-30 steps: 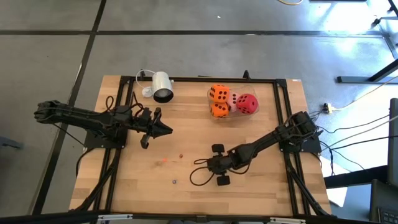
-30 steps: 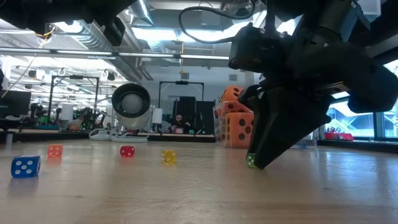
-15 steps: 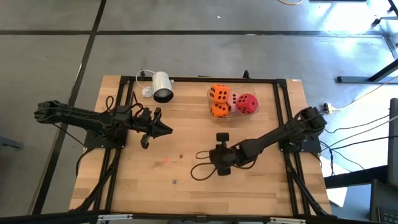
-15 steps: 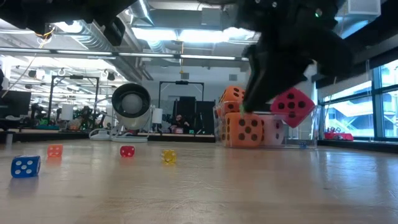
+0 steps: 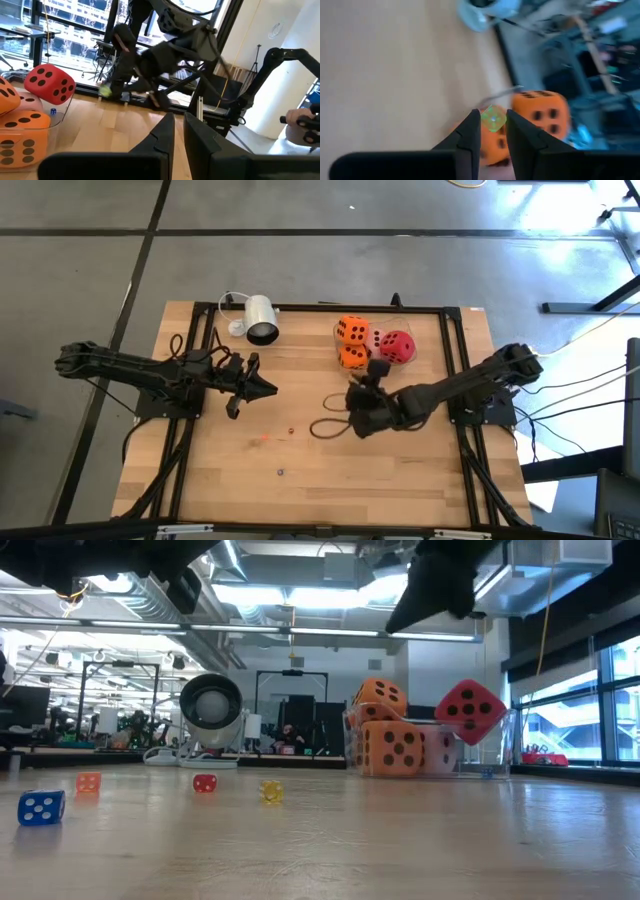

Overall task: Pick & Place Dice
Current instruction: Put the small green die into the transparent bin

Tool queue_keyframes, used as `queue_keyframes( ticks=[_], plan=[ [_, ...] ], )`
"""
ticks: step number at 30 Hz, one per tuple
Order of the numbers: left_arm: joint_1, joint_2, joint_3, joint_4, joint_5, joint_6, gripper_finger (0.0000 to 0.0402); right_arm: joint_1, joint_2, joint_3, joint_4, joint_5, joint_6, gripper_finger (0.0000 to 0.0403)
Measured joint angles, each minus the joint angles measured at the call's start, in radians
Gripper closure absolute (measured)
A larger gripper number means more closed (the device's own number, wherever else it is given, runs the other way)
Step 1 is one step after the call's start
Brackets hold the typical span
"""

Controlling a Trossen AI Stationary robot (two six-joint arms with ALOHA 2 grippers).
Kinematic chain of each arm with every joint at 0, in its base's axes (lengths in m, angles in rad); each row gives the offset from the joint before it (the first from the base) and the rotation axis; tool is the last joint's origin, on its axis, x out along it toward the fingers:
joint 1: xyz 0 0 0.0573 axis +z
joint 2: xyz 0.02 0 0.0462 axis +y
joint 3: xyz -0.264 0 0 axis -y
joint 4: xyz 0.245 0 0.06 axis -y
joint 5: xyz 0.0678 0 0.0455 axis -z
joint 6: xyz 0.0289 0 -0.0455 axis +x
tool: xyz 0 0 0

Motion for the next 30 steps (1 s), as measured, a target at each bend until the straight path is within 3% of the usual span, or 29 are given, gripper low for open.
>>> queue_keyframes(
  ticks=[9,15,30],
  plan=[
    [0.0,0.0,0.0,0.0,0.0,0.0,0.0368,-0.186,0.001,0.0,0.0,0.035,-0.024,0.0329],
    [0.0,0.0,0.0,0.0,0.0,-0.001,0.0368,-0.298,0.002,-0.001,-0.001,-0.149,0.005,0.0329],
    [0.0,0.0,0.0,0.0,0.0,-0.001,0.0368,-0.395,0.002,-0.001,-0.101,-0.171,0.088,0.0324]
  ],
)
